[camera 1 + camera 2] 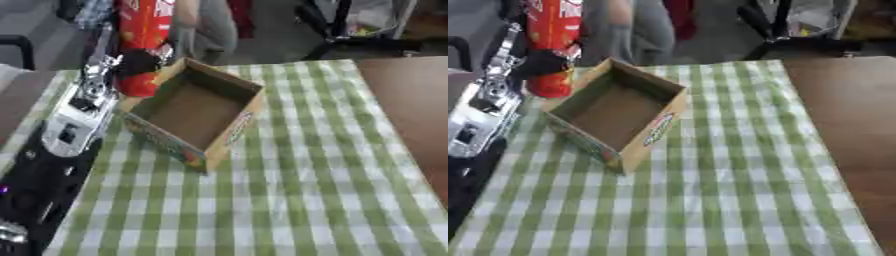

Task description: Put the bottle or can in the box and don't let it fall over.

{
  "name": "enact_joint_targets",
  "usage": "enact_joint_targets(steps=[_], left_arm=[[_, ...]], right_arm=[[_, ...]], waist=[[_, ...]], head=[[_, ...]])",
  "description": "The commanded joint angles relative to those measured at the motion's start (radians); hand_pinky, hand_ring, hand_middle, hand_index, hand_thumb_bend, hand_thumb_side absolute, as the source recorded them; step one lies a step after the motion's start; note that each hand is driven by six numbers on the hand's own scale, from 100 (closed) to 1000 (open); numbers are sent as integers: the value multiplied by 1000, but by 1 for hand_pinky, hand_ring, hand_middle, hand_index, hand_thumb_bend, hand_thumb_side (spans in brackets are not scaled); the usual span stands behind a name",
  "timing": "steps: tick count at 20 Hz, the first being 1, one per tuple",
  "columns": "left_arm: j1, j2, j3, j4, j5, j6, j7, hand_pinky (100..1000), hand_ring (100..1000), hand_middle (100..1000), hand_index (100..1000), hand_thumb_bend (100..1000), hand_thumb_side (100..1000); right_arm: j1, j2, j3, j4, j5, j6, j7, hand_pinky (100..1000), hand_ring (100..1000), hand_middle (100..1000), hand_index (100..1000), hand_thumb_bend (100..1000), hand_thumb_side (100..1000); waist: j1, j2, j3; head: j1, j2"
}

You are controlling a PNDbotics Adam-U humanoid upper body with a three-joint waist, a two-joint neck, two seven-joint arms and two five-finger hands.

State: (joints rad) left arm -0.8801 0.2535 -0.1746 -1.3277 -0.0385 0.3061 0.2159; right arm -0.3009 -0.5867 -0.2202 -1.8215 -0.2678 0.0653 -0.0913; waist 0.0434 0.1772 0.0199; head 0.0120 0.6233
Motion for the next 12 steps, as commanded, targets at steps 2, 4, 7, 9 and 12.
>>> enact_joint_targets(steps=[2,4,7,9,12], left_arm=[[-51,-50,-9,42,18,-64,24,661,416,414,408,100,100],[-58,-69,-14,73,17,-110,31,664,428,424,421,100,100],[-61,-83,-16,109,15,-164,35,664,428,423,421,100,100],[-63,-89,-15,124,15,-192,39,668,433,428,426,100,124],[-67,-97,-18,150,7,-235,40,724,579,558,538,156,242]], right_arm=[[-26,-11,0,-18,-3,-1,9,875,849,801,924,100,530],[-32,-7,1,-19,-3,0,12,875,849,800,925,100,531],[-35,-4,2,-20,-3,1,13,875,849,800,924,100,531],[-37,-3,2,-21,-3,1,13,876,849,800,925,100,531],[-42,1,3,-22,-3,2,15,876,848,800,925,100,532]], waist=[[-10,1,-11],[-12,7,-16],[-12,11,-20],[-13,14,-23],[-12,21,-29]], head=[[12,-30],[14,-37],[16,-41],[15,-43],[16,-48]])
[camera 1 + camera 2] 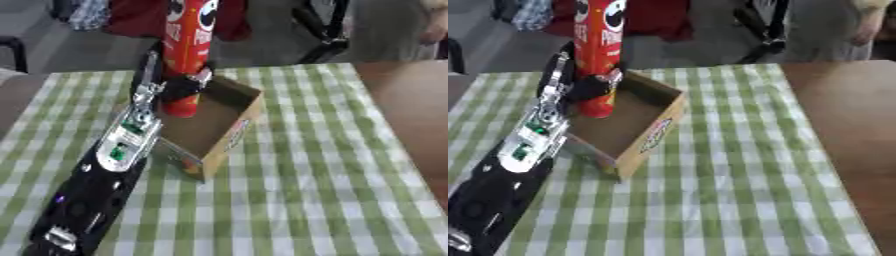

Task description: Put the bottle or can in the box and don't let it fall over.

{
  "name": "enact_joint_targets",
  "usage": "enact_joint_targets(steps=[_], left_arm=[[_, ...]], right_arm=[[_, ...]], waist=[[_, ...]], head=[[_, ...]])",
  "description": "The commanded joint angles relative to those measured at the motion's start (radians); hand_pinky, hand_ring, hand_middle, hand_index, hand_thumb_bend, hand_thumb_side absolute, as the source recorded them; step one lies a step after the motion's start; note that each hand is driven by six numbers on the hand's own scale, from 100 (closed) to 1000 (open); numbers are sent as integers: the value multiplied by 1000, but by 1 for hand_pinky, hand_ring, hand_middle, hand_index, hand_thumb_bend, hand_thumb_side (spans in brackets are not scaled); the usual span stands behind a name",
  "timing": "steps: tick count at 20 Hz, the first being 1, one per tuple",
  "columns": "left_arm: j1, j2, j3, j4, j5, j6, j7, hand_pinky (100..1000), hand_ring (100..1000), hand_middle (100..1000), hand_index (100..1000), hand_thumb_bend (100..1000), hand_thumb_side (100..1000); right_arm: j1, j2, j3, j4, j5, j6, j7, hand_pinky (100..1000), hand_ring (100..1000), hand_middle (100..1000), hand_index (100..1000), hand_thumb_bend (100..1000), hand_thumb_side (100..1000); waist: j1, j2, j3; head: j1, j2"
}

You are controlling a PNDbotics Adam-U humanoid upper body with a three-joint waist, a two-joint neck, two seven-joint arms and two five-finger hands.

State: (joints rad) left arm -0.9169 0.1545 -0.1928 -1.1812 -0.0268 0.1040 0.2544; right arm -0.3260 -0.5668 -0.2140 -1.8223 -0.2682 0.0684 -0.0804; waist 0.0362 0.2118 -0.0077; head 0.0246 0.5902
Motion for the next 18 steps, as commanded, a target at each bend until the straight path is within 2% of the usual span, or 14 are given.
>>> enact_joint_targets(steps=[1,2,3,4,5,6,7,8,10,11,13,14,16,18], left_arm=[[-32,2,-2,9,-15,-42,-4,751,646,614,603,212,282],[-33,3,-5,14,-30,-49,-15,821,777,734,739,302,364],[-34,6,-8,16,-57,-53,-31,875,847,785,815,364,417],[-34,10,-10,19,-91,-51,-46,907,893,818,847,392,484],[-35,11,-8,21,-126,-47,-61,912,901,825,851,403,513],[-35,13,-6,22,-156,-42,-72,955,953,868,886,494,667],[-36,15,-4,24,-187,-35,-82,966,963,877,893,511,688],[-36,18,-4,25,-217,-27,-91,1000,1000,908,936,596,774],[-38,22,-2,25,-274,-5,-115,1000,1000,947,978,686,851],[-39,24,-1,25,-297,5,-129,1000,1000,961,997,708,857],[-41,29,-1,23,-340,26,-162,1000,1000,978,1000,640,837],[-41,29,0,20,-357,33,-180,1000,1000,979,1000,541,736],[-41,30,3,14,-380,40,-210,1000,1000,966,1000,505,688],[-40,31,7,5,-386,44,-220,1000,1000,954,1000,477,679]], right_arm=[[-17,-18,-3,-21,-2,-1,5,876,848,800,925,100,532],[-17,-18,-3,-21,-1,0,5,876,848,800,925,100,532],[-16,-18,-3,-21,-1,0,5,876,848,800,926,100,532],[-15,-18,-4,-21,0,0,5,876,848,800,926,100,533],[-15,-18,-4,-21,0,1,5,876,847,800,926,100,533],[-14,-18,-3,-21,0,1,5,877,846,799,925,100,533],[-14,-19,-3,-21,0,1,6,877,846,799,925,100,533],[-14,-19,-3,-21,0,2,6,877,843,797,925,100,533],[-13,-20,-3,-21,0,2,6,877,841,795,925,100,533],[-13,-21,-3,-21,-1,2,6,877,840,794,925,100,533],[-12,-23,-3,-21,-2,2,6,877,839,793,925,100,533],[-12,-23,-3,-21,-2,1,5,877,839,792,925,100,533],[-12,-23,-3,-21,-3,2,5,878,839,792,925,100,533],[-11,-23,-2,-20,-3,2,5,878,839,792,925,100,533]], waist=[[-4,-13,-3],[-4,-12,-4],[-3,-11,-4],[-1,-11,-5],[0,-11,-4],[0,-12,-4],[1,-13,-4],[2,-13,-4],[3,-15,-3],[3,-16,-2],[4,-18,-1],[4,-19,0],[4,-21,1],[4,-22,1]], head=[[4,-14],[4,-12],[4,-10],[4,-7],[4,-6],[3,-4],[3,-3],[2,-2],[1,1],[0,2],[0,3],[0,3],[-1,3],[-2,3]])
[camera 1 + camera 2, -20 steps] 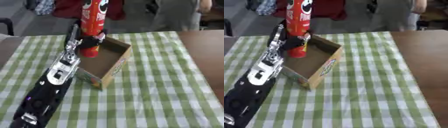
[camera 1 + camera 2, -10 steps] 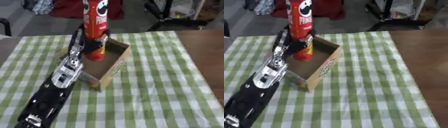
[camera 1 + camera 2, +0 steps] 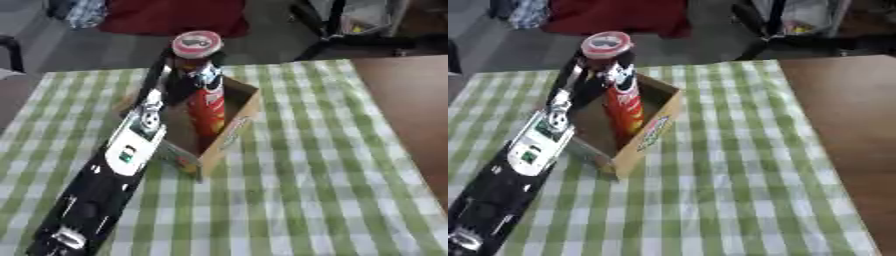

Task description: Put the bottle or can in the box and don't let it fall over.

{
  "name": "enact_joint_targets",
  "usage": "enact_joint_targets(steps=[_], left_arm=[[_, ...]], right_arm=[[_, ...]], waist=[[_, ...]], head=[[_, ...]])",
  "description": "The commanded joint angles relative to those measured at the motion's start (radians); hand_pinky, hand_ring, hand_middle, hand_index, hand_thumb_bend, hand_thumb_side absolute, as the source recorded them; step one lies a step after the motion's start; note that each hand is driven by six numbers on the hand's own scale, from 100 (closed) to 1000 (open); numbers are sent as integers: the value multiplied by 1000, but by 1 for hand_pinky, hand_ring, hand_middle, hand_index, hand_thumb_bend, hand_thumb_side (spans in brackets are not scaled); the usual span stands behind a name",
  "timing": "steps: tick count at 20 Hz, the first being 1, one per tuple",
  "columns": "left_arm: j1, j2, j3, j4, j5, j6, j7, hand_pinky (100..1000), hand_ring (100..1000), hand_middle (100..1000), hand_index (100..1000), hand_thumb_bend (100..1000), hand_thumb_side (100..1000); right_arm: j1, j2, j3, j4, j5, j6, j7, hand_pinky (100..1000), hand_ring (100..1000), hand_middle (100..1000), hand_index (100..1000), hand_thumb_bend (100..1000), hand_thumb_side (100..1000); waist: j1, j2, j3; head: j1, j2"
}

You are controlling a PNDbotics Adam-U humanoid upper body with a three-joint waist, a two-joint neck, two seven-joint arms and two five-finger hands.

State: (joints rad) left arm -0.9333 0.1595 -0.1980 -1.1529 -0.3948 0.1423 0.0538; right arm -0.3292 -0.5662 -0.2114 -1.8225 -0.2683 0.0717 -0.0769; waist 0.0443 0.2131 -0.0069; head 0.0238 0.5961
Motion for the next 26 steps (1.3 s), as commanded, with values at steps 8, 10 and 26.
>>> enact_joint_targets(steps=[8,10,26], left_arm=[[-3,69,21,-100,38,31,-13,1000,1000,926,973,419,641],[4,89,29,-130,54,41,-4,1000,1000,926,970,428,650],[15,189,50,-263,63,113,-111,1000,1000,936,986,444,634]], right_arm=[[0,-31,-9,-20,-4,-4,-2,878,839,792,925,100,532],[4,-33,-10,-20,-5,-5,-4,878,839,792,925,100,532],[20,-42,-13,-19,-8,-8,-10,878,840,793,925,100,531]], waist=[[-4,-34,8],[-4,-39,12],[-6,-58,31]], head=[[-10,3],[-15,5],[-27,28]])
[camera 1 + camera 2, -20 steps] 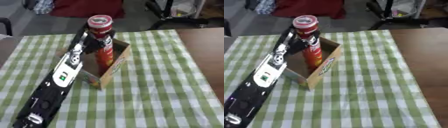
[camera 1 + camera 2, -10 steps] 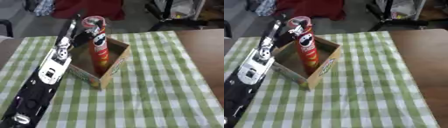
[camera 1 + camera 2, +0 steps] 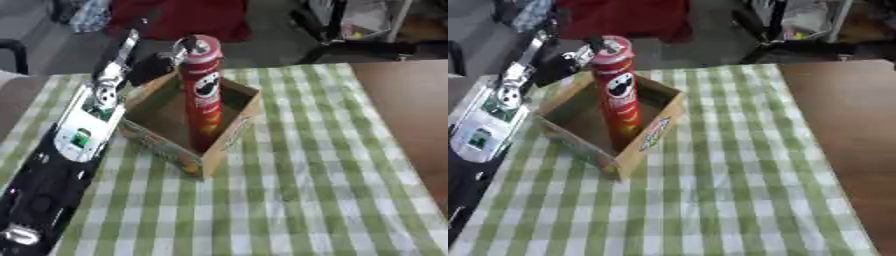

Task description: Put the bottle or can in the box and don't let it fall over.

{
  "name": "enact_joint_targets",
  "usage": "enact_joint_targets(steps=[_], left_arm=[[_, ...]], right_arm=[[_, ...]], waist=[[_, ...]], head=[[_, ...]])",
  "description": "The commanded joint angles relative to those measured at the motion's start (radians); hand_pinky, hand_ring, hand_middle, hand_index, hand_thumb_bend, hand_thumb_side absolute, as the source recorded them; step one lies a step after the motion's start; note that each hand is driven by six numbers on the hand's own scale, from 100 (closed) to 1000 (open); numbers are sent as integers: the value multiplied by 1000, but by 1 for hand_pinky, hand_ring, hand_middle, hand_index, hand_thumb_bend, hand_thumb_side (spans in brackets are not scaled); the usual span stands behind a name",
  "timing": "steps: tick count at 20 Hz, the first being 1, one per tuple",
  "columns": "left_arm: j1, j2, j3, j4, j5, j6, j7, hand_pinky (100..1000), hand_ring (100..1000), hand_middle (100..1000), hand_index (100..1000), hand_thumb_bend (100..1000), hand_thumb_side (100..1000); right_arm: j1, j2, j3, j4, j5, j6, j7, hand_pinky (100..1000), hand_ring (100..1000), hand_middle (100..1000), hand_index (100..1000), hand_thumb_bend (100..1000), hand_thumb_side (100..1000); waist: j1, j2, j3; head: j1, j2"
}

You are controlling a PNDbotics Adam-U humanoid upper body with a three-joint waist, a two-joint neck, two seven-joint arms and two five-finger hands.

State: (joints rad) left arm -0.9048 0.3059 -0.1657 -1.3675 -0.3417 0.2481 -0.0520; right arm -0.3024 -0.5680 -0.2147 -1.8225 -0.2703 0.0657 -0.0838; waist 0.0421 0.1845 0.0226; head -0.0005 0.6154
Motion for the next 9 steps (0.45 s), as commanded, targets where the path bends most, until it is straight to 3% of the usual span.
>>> enact_joint_targets(steps=[1,4,7,9], left_arm=[[-11,51,22,-62,15,13,-4,1000,1000,933,971,371,614],[9,91,38,-119,53,35,22,966,1000,949,923,261,606],[46,137,56,-181,104,71,81,923,987,948,913,159,722],[82,172,65,-227,139,89,120,906,969,934,914,139,738]], right_arm=[[-6,-41,-10,-19,-6,-3,-3,877,840,794,925,100,530],[-1,-46,-12,-21,-6,-5,-7,877,841,794,925,100,529],[4,-50,-15,-26,-7,-7,-12,876,841,794,925,100,529],[7,-52,-15,-29,-6,-7,-14,876,841,794,925,100,529]], waist=[[-3,-31,3],[-3,-36,8],[-3,-40,11],[-2,-41,13]], head=[[-5,11],[-14,16],[-23,17],[-29,15]])
